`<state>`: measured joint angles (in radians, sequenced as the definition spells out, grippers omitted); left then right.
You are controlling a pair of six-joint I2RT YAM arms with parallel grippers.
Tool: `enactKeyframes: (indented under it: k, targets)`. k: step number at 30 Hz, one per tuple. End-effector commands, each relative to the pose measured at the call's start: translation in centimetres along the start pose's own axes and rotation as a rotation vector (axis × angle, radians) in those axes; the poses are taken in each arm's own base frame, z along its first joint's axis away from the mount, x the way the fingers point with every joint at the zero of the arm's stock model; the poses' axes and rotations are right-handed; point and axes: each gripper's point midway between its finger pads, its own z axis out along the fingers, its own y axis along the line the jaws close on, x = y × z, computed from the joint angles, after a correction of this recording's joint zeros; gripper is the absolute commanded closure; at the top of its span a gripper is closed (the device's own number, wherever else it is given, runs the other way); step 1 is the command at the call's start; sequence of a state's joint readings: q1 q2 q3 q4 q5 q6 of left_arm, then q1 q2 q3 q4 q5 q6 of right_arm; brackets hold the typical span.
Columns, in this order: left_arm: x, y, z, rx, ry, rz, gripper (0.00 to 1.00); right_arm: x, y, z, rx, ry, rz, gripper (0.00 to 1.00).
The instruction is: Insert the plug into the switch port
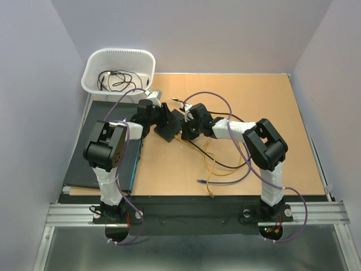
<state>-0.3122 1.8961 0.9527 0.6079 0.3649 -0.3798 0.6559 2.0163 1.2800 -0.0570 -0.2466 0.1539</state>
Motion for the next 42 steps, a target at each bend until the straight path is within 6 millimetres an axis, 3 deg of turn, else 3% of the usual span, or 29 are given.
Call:
enactKeyframes:
  k: [1,8,11,18,29,36,42]
  targets:
    - [1.3,1.6,0.4,-0.058,0.047,-0.002,0.46,2.1,0.4,-1.3,0.0,0.119,0.027,1.0]
    - [0.5,2.9,-0.1,-0.116,0.02,-0.028,0.46,1.5,0.5,-1.3,0.008,0.179,0.049,1.0]
    - [0.0,3.7,-0.3,-0.136,0.017,-0.04,0.46,2.2,0.2,-1.0,0.026,0.226,0.061,0.99]
    - [1.9,4.2,0.8,-0.122,0.08,-0.082,0.46,1.8,0.2,-0.2,0.023,0.242,0.063,1.0]
    - [3.3,4.0,0.7,-0.095,0.125,-0.103,0.46,1.2,-0.7,0.7,0.086,0.31,0.047,0.99]
    - [3.9,3.6,0.7,-0.065,0.146,-0.097,0.47,2.2,-1.9,1.5,0.16,0.374,0.032,1.0]
    - [4.1,3.3,0.7,-0.046,0.157,-0.092,0.49,0.5,-1.6,2.2,0.221,0.373,-0.022,0.99]
